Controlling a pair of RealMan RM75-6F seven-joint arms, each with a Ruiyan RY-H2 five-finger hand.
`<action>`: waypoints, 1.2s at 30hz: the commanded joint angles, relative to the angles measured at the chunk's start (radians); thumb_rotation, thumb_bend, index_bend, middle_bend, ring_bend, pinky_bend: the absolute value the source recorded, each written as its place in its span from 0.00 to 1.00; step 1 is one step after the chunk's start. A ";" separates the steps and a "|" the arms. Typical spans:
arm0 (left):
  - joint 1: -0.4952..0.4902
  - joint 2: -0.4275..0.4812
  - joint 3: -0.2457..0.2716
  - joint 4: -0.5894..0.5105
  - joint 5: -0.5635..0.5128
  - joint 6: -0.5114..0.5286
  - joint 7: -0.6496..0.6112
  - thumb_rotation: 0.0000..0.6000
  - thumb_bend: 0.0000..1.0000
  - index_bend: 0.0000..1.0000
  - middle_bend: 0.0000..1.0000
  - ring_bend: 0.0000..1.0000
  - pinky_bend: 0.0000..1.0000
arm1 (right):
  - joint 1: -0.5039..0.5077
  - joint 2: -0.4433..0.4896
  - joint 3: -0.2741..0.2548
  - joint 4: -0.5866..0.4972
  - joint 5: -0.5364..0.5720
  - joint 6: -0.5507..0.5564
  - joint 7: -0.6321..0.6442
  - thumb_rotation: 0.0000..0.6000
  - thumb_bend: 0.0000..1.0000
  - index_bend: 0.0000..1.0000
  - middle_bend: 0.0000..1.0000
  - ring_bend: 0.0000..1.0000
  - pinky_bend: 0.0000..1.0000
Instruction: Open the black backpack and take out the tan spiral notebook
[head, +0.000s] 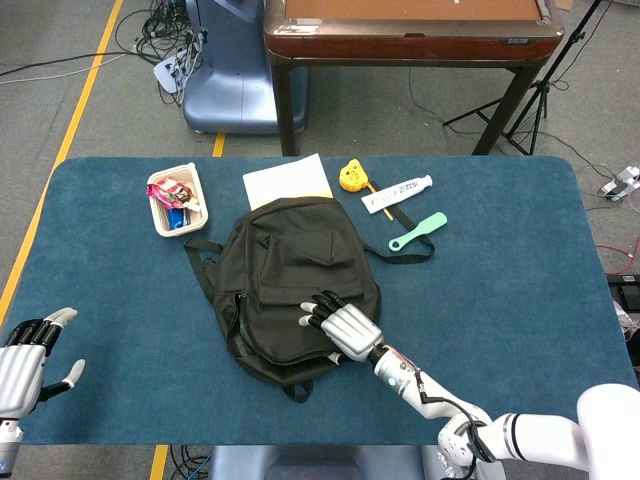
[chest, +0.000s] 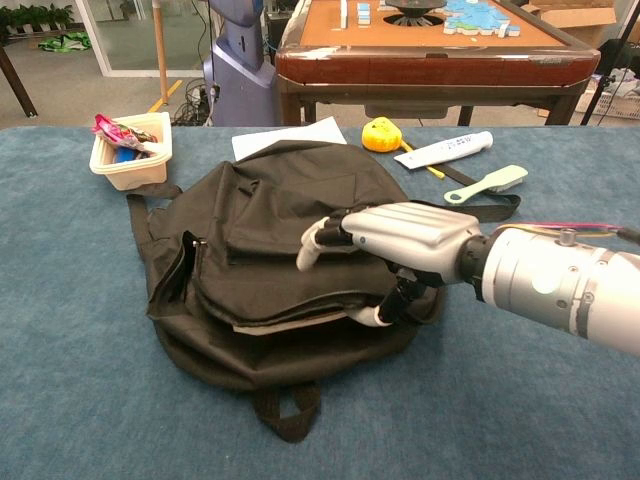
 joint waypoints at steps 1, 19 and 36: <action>-0.015 0.008 -0.007 0.008 0.003 -0.016 -0.017 1.00 0.28 0.18 0.19 0.20 0.14 | 0.023 0.004 0.010 -0.009 0.046 -0.018 -0.046 1.00 0.62 0.51 0.37 0.10 0.00; -0.261 -0.035 -0.034 0.159 0.271 -0.081 -0.440 1.00 0.28 0.46 0.51 0.49 0.47 | 0.062 -0.089 0.191 0.042 0.170 0.121 0.036 1.00 0.84 0.63 0.53 0.28 0.07; -0.561 -0.303 0.003 0.433 0.503 -0.116 -0.609 1.00 0.28 0.51 0.57 0.54 0.50 | 0.093 -0.214 0.323 0.165 0.267 0.255 0.090 1.00 0.89 0.63 0.46 0.28 0.07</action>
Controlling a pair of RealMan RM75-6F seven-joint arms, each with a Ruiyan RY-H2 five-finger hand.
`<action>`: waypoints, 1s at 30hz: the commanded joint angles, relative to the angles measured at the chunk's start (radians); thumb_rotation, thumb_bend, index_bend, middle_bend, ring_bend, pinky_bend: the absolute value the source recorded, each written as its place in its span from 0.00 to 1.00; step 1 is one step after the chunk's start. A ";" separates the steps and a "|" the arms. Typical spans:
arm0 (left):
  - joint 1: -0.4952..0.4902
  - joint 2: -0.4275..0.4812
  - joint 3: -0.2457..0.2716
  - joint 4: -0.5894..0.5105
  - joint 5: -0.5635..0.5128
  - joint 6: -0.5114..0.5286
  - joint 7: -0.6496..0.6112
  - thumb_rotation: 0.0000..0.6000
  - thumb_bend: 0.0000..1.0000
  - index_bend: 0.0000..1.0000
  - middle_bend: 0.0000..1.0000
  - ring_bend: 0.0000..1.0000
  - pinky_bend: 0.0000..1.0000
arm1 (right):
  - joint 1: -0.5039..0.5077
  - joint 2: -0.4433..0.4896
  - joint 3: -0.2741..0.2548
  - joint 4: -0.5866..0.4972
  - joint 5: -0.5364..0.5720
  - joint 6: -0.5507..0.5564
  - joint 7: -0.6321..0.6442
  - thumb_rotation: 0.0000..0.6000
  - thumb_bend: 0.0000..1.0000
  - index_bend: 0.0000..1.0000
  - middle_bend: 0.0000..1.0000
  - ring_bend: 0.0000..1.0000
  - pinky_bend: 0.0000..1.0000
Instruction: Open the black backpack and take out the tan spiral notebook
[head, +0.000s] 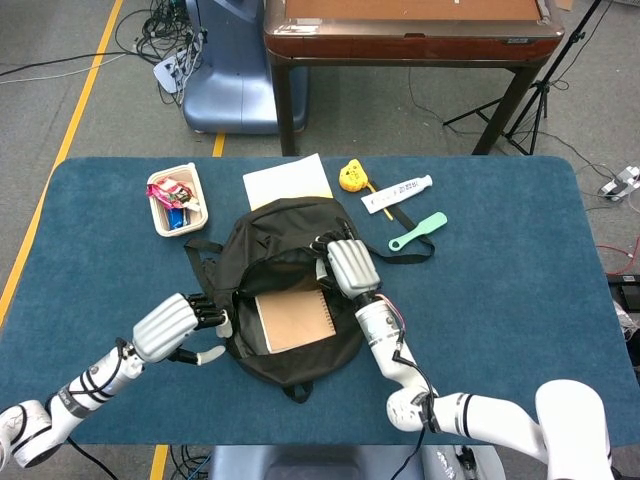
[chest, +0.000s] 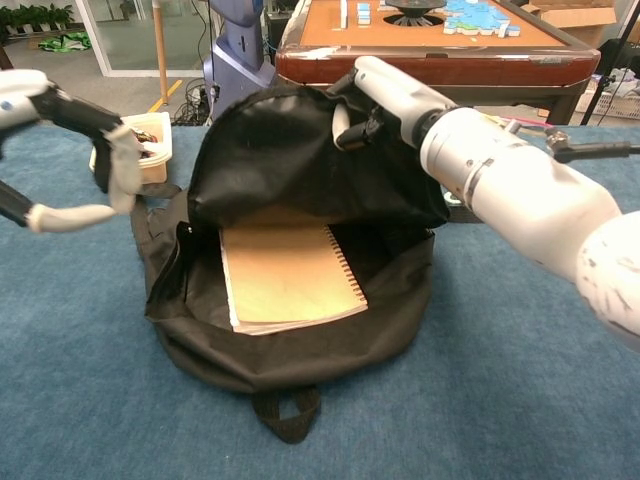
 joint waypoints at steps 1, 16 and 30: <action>-0.062 -0.089 0.013 0.117 0.027 -0.003 -0.024 1.00 0.28 0.51 0.57 0.54 0.50 | 0.009 -0.010 0.021 0.008 0.020 0.003 0.018 1.00 0.89 0.63 0.46 0.28 0.07; -0.157 -0.371 0.113 0.647 0.038 0.003 -0.020 1.00 0.28 0.27 0.27 0.27 0.30 | 0.027 -0.010 0.042 0.005 0.084 -0.010 0.026 1.00 0.90 0.60 0.43 0.28 0.07; -0.192 -0.527 0.198 0.933 0.028 0.038 0.027 1.00 0.23 0.14 0.11 0.15 0.20 | 0.041 -0.013 0.038 0.015 0.130 -0.031 0.024 1.00 0.90 0.59 0.42 0.28 0.07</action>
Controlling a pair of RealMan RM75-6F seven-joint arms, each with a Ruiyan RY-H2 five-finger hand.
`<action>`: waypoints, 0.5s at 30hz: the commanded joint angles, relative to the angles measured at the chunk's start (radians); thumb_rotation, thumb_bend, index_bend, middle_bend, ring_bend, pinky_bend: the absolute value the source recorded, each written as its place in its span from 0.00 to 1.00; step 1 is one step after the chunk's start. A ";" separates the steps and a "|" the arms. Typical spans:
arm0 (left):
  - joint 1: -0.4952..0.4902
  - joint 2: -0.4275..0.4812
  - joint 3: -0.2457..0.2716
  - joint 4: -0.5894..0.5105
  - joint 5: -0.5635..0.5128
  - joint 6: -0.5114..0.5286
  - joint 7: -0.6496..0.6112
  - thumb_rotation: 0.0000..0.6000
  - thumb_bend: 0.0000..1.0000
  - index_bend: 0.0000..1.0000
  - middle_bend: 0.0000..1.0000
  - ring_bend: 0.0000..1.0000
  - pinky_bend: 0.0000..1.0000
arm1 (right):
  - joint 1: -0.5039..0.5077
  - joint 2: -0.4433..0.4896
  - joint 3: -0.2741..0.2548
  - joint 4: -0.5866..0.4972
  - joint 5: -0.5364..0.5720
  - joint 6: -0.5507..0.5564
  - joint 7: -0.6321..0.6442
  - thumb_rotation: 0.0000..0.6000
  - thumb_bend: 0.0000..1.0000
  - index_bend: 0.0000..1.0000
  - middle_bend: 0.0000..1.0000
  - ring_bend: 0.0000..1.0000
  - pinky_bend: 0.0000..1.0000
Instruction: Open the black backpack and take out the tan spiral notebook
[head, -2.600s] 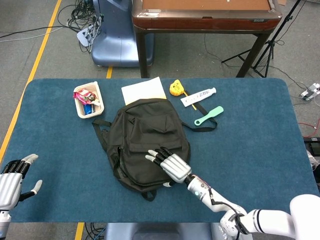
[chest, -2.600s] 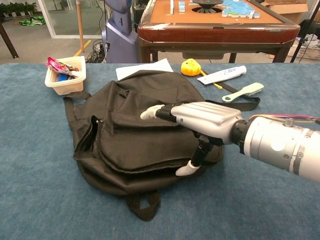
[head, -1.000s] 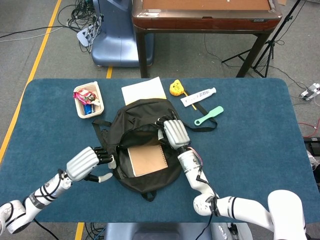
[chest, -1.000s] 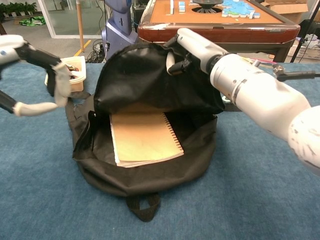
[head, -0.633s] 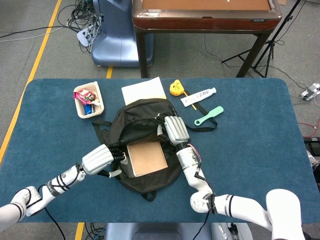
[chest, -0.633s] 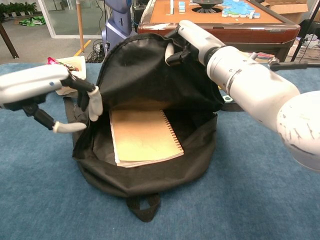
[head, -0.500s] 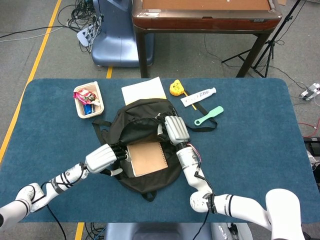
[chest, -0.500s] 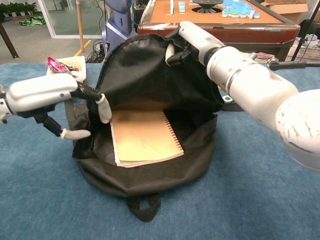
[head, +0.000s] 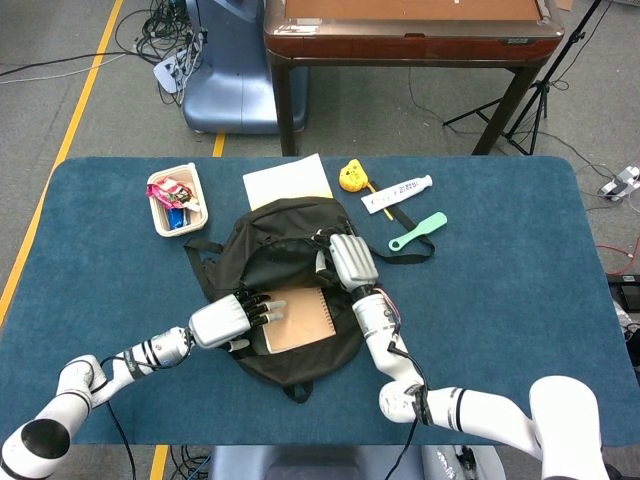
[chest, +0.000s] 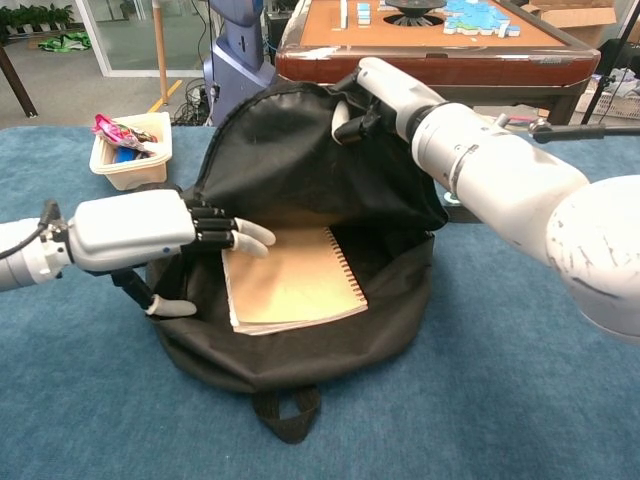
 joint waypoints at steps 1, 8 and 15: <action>-0.018 -0.025 0.021 0.033 -0.005 -0.002 0.006 1.00 0.23 0.14 0.11 0.15 0.20 | 0.004 -0.003 -0.001 0.003 0.006 -0.005 0.000 1.00 0.90 0.59 0.42 0.28 0.07; -0.034 -0.061 0.040 0.078 -0.037 -0.029 -0.016 1.00 0.23 0.13 0.11 0.15 0.20 | 0.005 -0.001 -0.007 0.005 0.008 -0.002 0.003 1.00 0.90 0.59 0.42 0.28 0.07; -0.046 -0.082 0.059 0.103 -0.059 -0.049 -0.032 1.00 0.23 0.13 0.11 0.14 0.20 | 0.004 0.003 -0.009 0.009 0.015 -0.003 0.009 1.00 0.90 0.58 0.42 0.27 0.07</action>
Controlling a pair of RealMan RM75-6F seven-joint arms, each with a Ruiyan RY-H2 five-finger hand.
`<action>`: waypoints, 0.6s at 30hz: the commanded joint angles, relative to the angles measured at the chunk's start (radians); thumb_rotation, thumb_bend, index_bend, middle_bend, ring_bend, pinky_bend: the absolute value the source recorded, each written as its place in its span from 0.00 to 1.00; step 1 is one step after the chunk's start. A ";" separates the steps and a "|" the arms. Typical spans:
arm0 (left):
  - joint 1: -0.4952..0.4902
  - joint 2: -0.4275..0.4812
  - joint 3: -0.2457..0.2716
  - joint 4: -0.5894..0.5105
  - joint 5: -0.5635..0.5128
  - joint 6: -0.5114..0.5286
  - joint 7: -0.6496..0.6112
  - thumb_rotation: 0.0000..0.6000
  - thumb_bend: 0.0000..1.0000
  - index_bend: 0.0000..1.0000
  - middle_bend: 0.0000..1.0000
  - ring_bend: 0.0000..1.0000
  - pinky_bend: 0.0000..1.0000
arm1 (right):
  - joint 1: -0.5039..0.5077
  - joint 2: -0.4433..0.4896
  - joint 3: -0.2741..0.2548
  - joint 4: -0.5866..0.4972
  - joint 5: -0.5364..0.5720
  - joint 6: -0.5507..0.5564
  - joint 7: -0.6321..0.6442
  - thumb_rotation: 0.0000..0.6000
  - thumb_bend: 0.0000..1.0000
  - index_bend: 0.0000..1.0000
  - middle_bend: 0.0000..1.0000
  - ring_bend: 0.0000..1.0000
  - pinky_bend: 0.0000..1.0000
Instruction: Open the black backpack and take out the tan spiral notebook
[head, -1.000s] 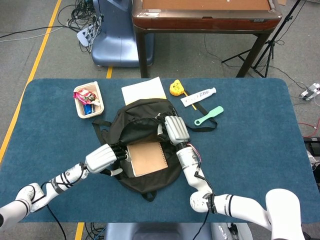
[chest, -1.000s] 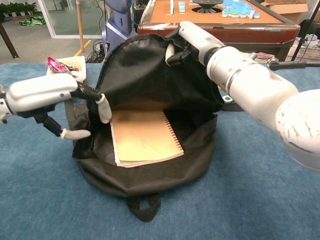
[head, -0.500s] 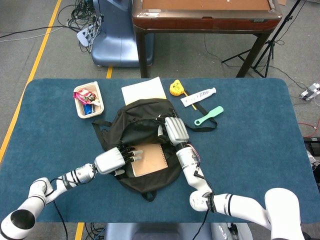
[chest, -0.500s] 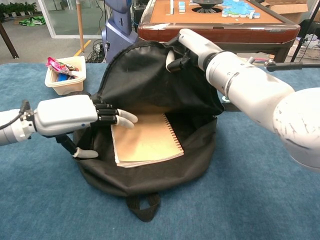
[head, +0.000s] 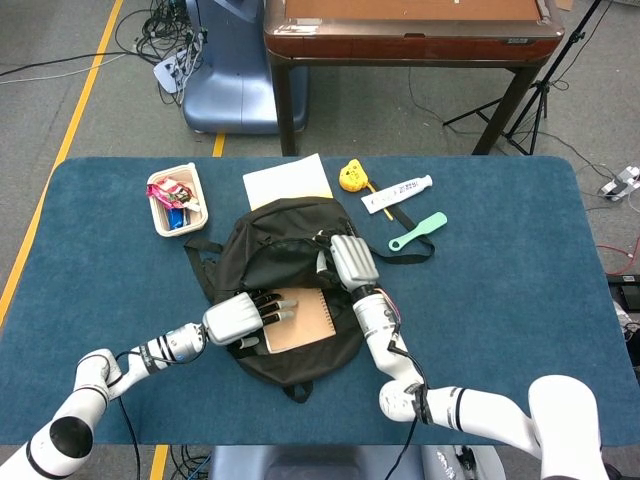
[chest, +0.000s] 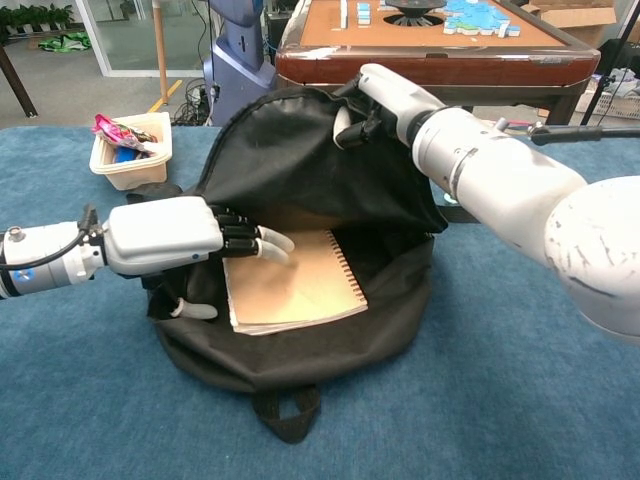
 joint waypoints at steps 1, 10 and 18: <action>-0.004 -0.006 0.006 0.005 -0.007 -0.006 -0.004 1.00 0.23 0.13 0.11 0.14 0.20 | 0.000 0.001 -0.001 0.000 0.000 0.001 0.002 1.00 0.90 0.58 0.42 0.27 0.07; -0.018 -0.026 0.024 0.019 -0.030 -0.031 -0.008 1.00 0.23 0.13 0.10 0.14 0.20 | 0.000 0.002 -0.006 -0.006 0.000 0.004 0.003 1.00 0.90 0.58 0.42 0.27 0.07; -0.027 -0.050 0.015 0.021 -0.071 -0.063 -0.054 1.00 0.23 0.13 0.10 0.14 0.20 | -0.004 0.007 -0.011 -0.008 0.003 0.008 0.004 1.00 0.90 0.58 0.42 0.27 0.07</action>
